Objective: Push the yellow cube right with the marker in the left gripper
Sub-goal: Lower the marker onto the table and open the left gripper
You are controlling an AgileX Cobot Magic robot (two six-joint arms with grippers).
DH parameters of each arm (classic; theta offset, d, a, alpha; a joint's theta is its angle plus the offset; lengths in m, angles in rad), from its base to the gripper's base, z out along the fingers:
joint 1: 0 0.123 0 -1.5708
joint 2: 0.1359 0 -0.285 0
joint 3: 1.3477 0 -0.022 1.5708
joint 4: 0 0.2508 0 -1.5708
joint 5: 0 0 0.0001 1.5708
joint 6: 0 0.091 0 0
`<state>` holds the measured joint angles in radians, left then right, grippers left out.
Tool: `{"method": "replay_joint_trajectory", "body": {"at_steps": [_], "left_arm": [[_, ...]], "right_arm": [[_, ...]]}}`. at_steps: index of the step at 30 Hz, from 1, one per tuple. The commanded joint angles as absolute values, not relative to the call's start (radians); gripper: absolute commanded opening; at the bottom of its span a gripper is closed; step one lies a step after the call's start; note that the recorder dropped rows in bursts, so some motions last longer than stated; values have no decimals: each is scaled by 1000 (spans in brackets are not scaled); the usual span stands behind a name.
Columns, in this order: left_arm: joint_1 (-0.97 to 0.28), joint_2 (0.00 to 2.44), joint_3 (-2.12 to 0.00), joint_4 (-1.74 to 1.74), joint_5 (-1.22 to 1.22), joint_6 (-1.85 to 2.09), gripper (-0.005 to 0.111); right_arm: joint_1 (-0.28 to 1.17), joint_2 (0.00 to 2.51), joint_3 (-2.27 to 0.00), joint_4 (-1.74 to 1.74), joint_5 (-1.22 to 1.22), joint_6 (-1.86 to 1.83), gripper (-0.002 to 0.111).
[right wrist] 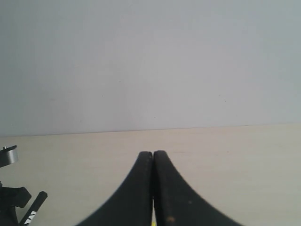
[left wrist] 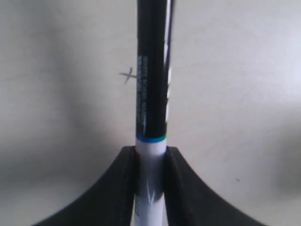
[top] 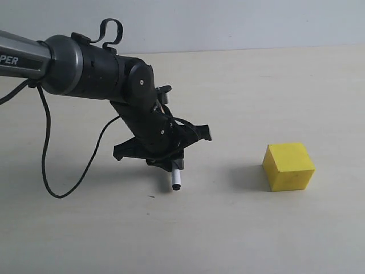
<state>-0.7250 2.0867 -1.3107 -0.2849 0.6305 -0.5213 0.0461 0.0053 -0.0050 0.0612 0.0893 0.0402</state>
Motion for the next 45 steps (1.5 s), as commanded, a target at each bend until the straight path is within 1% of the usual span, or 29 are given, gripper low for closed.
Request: {"method": "replay_joint_trajectory", "body": {"at_steps": [1,34,45], "left_arm": [[-719,2090,-1315,-271,635,-532,0],[-719,2090,-1315,-239,648,-532,0],[-719,2140,-1338,-268,673,-523,0]], "right_arm": [[45,0,0,61,84,39,0],[45,0,0,61,82,39,0],[45,0,0,61,82,39,0]]}}
